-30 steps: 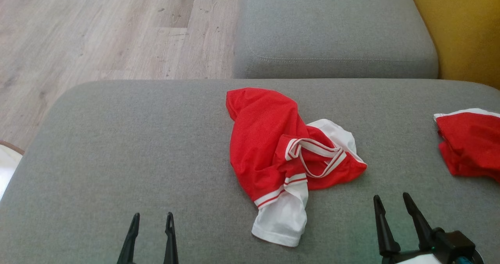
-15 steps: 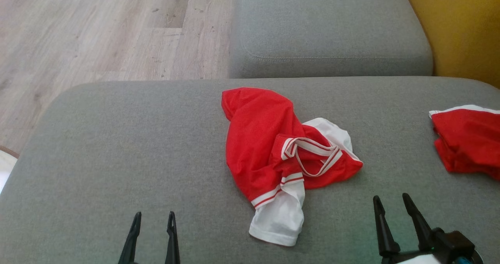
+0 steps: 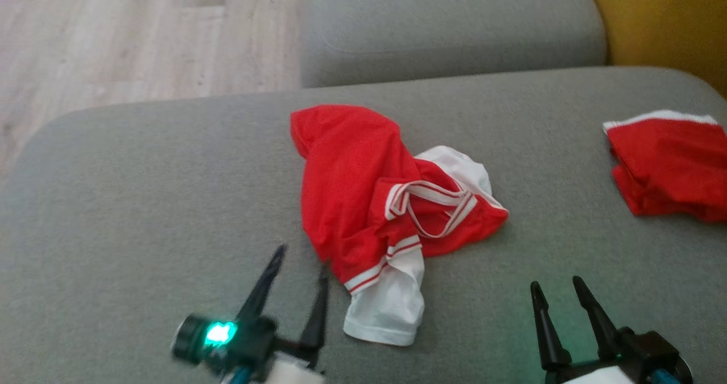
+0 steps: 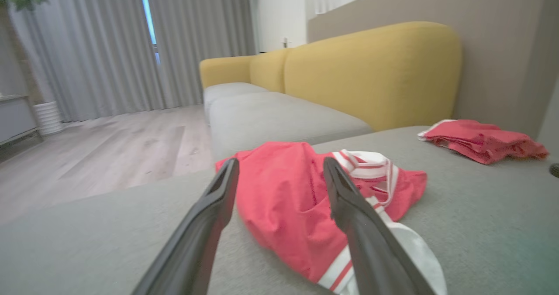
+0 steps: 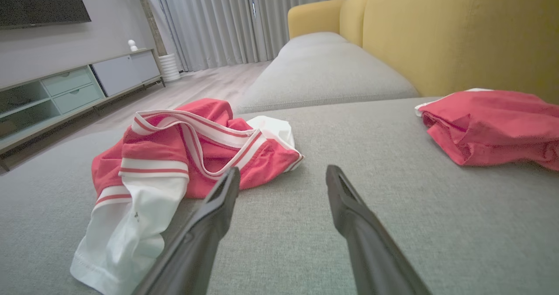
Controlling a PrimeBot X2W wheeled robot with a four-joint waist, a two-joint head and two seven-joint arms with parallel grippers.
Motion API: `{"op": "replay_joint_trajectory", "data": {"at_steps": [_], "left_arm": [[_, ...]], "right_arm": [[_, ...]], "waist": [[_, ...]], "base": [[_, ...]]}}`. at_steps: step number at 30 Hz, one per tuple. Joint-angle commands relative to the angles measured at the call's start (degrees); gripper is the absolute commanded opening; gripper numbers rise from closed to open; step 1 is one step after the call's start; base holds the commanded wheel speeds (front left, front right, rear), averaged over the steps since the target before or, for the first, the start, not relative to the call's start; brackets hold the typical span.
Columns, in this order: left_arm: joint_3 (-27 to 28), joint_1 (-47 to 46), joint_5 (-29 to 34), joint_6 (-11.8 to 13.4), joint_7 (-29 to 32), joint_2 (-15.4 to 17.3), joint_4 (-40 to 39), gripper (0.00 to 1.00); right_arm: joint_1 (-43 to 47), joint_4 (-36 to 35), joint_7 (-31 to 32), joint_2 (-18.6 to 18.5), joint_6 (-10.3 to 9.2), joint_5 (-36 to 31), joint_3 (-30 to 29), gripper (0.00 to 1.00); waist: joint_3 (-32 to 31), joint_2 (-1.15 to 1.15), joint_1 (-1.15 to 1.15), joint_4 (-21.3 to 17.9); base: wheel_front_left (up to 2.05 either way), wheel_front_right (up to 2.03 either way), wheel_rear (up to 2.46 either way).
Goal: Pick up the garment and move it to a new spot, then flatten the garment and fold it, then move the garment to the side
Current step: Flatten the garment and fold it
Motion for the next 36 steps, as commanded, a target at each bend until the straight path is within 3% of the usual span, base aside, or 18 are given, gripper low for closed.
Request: {"op": "replay_joint_trajectory", "data": {"at_steps": [1, 8, 17, 18, 19, 20, 24, 29, 36], "left_arm": [[-0.35, -5.45, 0.69, -0.91, -0.54, -0.48, 0.71, 1.0], [-5.78, -16.52, 1.27, -3.3, 0.19, -0.48, 11.03, 1.0], [-6.92, -25.83, -0.29, -1.93, 1.3, -0.49, 23.98, 1.0], [-6.63, -26.37, -0.4, -1.57, 1.14, -0.44, 25.08, 0.94], [-6.34, -26.87, -0.62, -1.35, 0.93, -0.42, 26.0, 0.11], [-6.05, -27.27, -0.93, -1.26, 0.69, -0.4, 26.71, 0.0], [-6.21, -28.5, -2.42, -2.76, 0.03, -0.42, 27.89, 0.0], [-8.9, -32.61, -5.72, -6.66, -0.26, -0.46, 25.68, 0.0], [-10.37, -49.11, -11.26, -8.85, 0.38, -0.48, 20.78, 0.0]], "right_arm": [[-3.46, -1.95, -0.22, -1.5, -0.1, -0.44, 1.9, 1.0], [-6.13, -2.3, -0.22, -2.21, -0.1, -0.05, 3.36, 1.0], [-8.65, -2.0, -0.22, -2.19, -0.1, 0.82, 4.31, 1.0], [-8.8, -1.97, -0.22, -2.16, -0.1, 0.89, 4.37, 1.0], [-8.87, -1.94, -0.22, -2.14, -0.1, 0.95, 4.32, 1.0], [-8.96, -1.88, -0.22, -2.09, -0.1, 1.0, 4.32, 1.0], [-9.02, -1.53, -0.22, -1.8, -0.1, 1.14, 4.37, 1.0], [-9.07, -1.47, -0.22, -1.22, -0.1, 1.31, 4.71, 1.0], [-8.2, -1.47, -0.22, -0.57, -0.1, 1.5, 4.69, 1.0]], "waist": [[2.15, 0.0, -0.01, -2.35], [6.1, 0.0, -0.01, -6.38], [8.67, 0.0, -0.01, -11.58], [8.73, 0.0, -0.01, -12.08], [8.72, 0.0, -0.01, -12.41], [8.63, 0.0, -0.01, -12.87], [7.77, 0.0, -0.01, -14.47], [6.21, 0.0, -0.01, -16.66], [4.28, 0.0, -0.01, -18.16]], "base": [[0.0, 0.0, 0.0], [0.0, 0.0, 0.0], [0.0, 0.0, 0.0], [0.0, 0.0, 0.0], [0.0, 0.0, 0.0], [0.0, 0.0, 0.0], [0.0, 0.0, 0.0], [0.0, 0.0, 0.0], [0.0, 0.0, 0.0]]}}
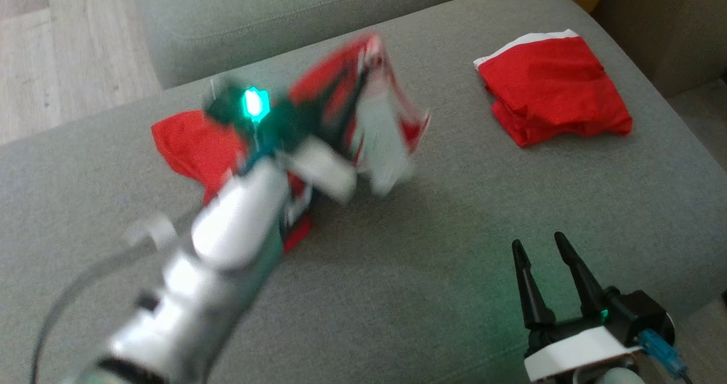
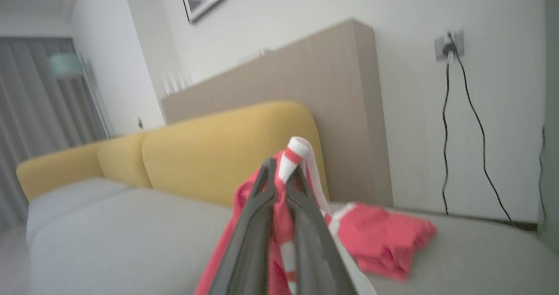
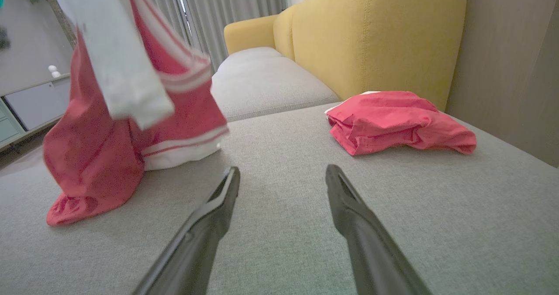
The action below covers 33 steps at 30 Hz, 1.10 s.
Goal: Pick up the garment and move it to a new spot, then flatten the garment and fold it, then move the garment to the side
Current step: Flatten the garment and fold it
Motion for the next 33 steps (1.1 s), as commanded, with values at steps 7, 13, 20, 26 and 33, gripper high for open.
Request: {"op": "replay_joint_trajectory", "data": {"at_steps": [7, 13, 20, 26, 33], "left_arm": [[9.19, -25.86, -5.15, 1.12, 0.66, 0.42, 0.15, 0.0], [13.16, -25.54, -8.35, 2.54, 0.55, 1.93, 4.35, 0.0], [16.23, -0.39, -13.62, 3.75, -0.44, 5.03, 6.85, 0.0], [21.28, 21.33, -16.83, 6.17, -1.23, 6.53, 4.75, 0.0], [26.35, 30.54, -12.72, 7.47, -1.28, 5.87, -5.4, 0.0]], "right_arm": [[-0.12, -2.12, -0.22, 0.39, -0.1, 0.12, 0.52, 1.0], [0.17, -2.66, -0.22, 0.44, -0.1, -0.06, -0.22, 1.0], [0.59, -3.57, -0.22, 0.53, -0.1, -0.35, -1.71, 1.0], [0.77, -3.97, -0.22, 0.53, -0.1, -0.87, -2.66, 1.0], [1.46, -3.77, -0.22, -0.02, -0.1, -1.46, -3.28, 1.0]], "waist": [[-1.63, 0.0, 0.0, 1.87], [-1.76, 0.0, 0.0, 5.07], [-0.35, 0.0, 0.0, 9.42], [0.93, 0.0, 0.0, 11.5], [0.94, 0.0, 0.0, 14.64]], "base": [[0.0, 0.0, 0.0], [0.0, 0.0, 0.0], [0.0, 0.0, 0.0], [0.0, 0.0, 0.0], [0.0, 0.0, 0.0]]}}
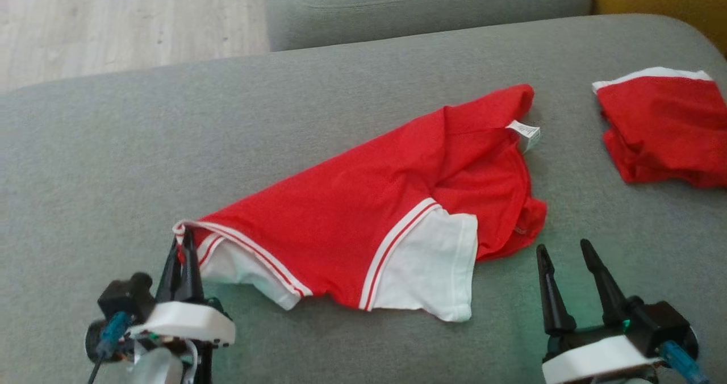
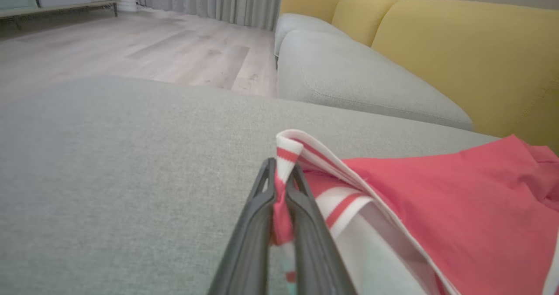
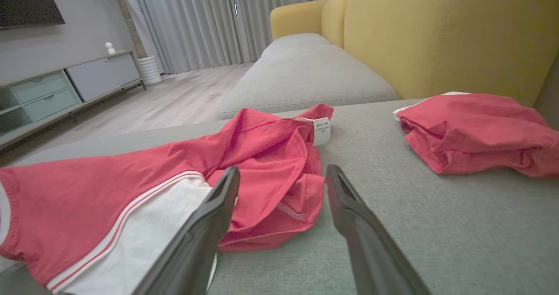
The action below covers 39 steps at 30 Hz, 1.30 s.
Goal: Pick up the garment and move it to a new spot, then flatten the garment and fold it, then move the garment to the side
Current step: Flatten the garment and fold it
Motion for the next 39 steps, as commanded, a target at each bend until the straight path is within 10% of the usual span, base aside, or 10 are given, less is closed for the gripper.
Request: {"op": "replay_joint_trajectory", "data": {"at_steps": [1, 2, 5, 12, 19, 26, 39], "left_arm": [[2.46, -0.99, 1.22, 0.53, -0.71, 0.82, -2.35, 0.0], [2.64, -0.91, 2.33, 0.64, -0.71, 0.72, -3.08, 0.11], [3.14, -1.04, 5.36, 1.11, -0.71, 0.15, -4.81, 1.0], [0.85, 0.23, 15.43, 3.3, -0.71, -1.01, -12.18, 1.0], [-11.29, 1.2, 23.47, -1.77, -0.72, -2.53, -16.5, 1.0], [-27.07, -4.42, 26.78, -7.84, 0.99, -4.13, -9.48, 1.0], [-43.2, -14.44, 22.88, -8.79, 11.4, -4.62, 4.31, 1.0]], "right_arm": [[-1.04, -1.66, -0.22, -0.84, -0.1, -0.4, 1.42, 1.0], [-1.16, -1.61, -0.22, -0.91, -0.1, -0.43, 1.66, 1.0], [-1.46, -1.39, -0.22, -1.06, -0.1, -0.38, 1.94, 1.0], [-1.22, -1.39, -0.22, -1.38, -0.1, -0.34, 1.42, 1.0], [-1.37, -1.98, -0.22, -1.52, -0.1, -0.2, -0.02, 1.0], [-2.74, -2.53, -0.22, -1.69, -0.1, -0.08, -0.64, 1.0], [-4.48, -2.48, -0.22, -2.01, -0.1, 0.27, -0.24, 1.0]], "waist": [[-0.05, 0.0, 0.0, 0.65], [-0.06, 0.0, 0.0, 0.85], [-0.2, 0.0, 0.0, 1.29], [-0.08, 0.0, 0.0, 1.43], [1.38, 0.0, 0.0, 0.12], [4.31, 0.0, 0.0, -3.01], [7.81, 0.0, 0.0, -9.25]], "base": [[0.0, 0.0, 0.0], [0.0, 0.0, 0.0], [0.0, 0.0, 0.0], [0.0, 0.0, 0.0], [0.0, 0.0, 0.0], [0.0, 0.0, 0.0], [0.0, 0.0, 0.0]]}}
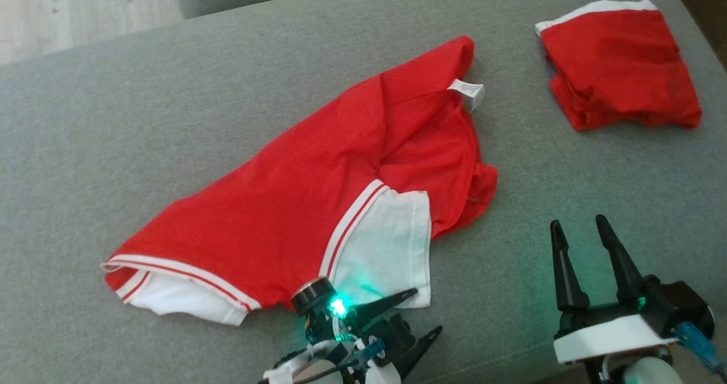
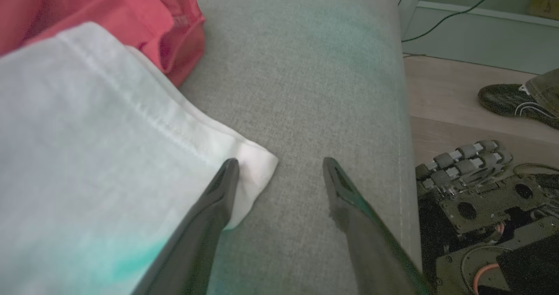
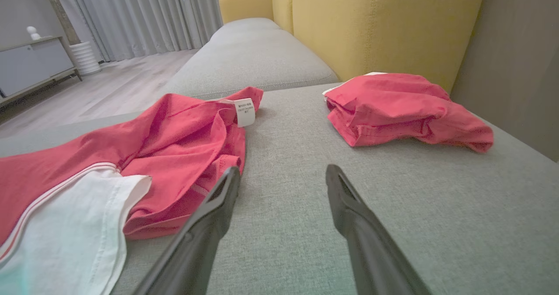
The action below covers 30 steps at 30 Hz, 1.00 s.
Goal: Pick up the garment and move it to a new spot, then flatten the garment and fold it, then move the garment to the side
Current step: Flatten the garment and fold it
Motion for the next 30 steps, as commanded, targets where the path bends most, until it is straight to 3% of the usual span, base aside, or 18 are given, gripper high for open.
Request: {"op": "replay_joint_trajectory", "data": {"at_steps": [1, 2, 3, 4, 5, 13, 18, 23, 30], "left_arm": [[0.68, -2.29, -0.76, 0.11, 0.61, -0.3, -0.61, 1.0], [0.49, -2.76, -1.11, 0.11, 0.68, -0.22, -0.13, 1.0], [0.61, -3.16, -1.32, 0.11, 0.45, -0.14, 0.26, 0.58], [0.82, -3.53, -1.37, 0.36, -0.1, -0.11, 0.51, 0.36], [1.11, -3.83, -1.38, 0.94, -0.79, -0.11, 0.72, 0.0], [2.19, -5.33, -1.7, 3.45, -5.06, 0.15, 3.1, 0.0], [4.92, -5.39, -3.8, 5.25, -9.04, 0.92, -0.71, 0.0], [10.05, -5.28, -6.6, 7.65, -10.22, 5.06, -11.72, 0.0], [17.18, -7.45, -8.96, 9.33, -6.34, 13.09, -26.87, 0.0]], "right_arm": [[-1.68, -1.85, -0.22, -0.92, -0.1, 0.26, 0.99, 1.0], [-1.69, -1.88, -0.22, -0.92, -0.1, 0.28, 0.94, 1.0], [-1.69, -1.94, -0.22, -0.91, -0.1, 0.29, 0.88, 1.0], [-1.69, -2.0, -0.22, -0.89, -0.1, 0.29, 0.76, 1.0], [-1.7, -2.05, -0.22, -0.86, -0.1, 0.27, 0.6, 1.0], [-1.52, -2.73, -0.22, -0.83, -0.1, 0.03, -0.32, 1.0], [-1.38, -3.08, -0.22, -1.24, -0.1, -0.14, -0.72, 1.0], [-1.13, -3.5, -0.22, -2.02, -0.1, -0.01, -0.92, 1.0], [-2.59, -2.76, -0.22, -3.67, -0.1, 1.86, -0.92, 1.0]], "waist": [[0.23, 0.0, -0.01, -0.44], [0.25, 0.0, -0.01, -0.54], [0.28, 0.0, -0.01, -0.58], [0.32, 0.0, -0.01, -0.54], [0.34, 0.0, -0.01, -0.38], [-0.01, 0.0, -0.01, 3.33], [-0.88, 0.0, -0.01, 5.85], [-1.62, 0.0, -0.01, 8.76], [-0.66, 0.0, -0.01, 11.85]], "base": [[0.0, 0.0, 0.0], [0.0, 0.0, 0.0], [0.0, 0.0, 0.0], [0.0, 0.0, 0.0], [0.0, 0.0, 0.0], [0.0, 0.0, 0.0], [0.0, 0.0, 0.0], [0.0, 0.0, 0.0], [0.0, 0.0, 0.0]]}}
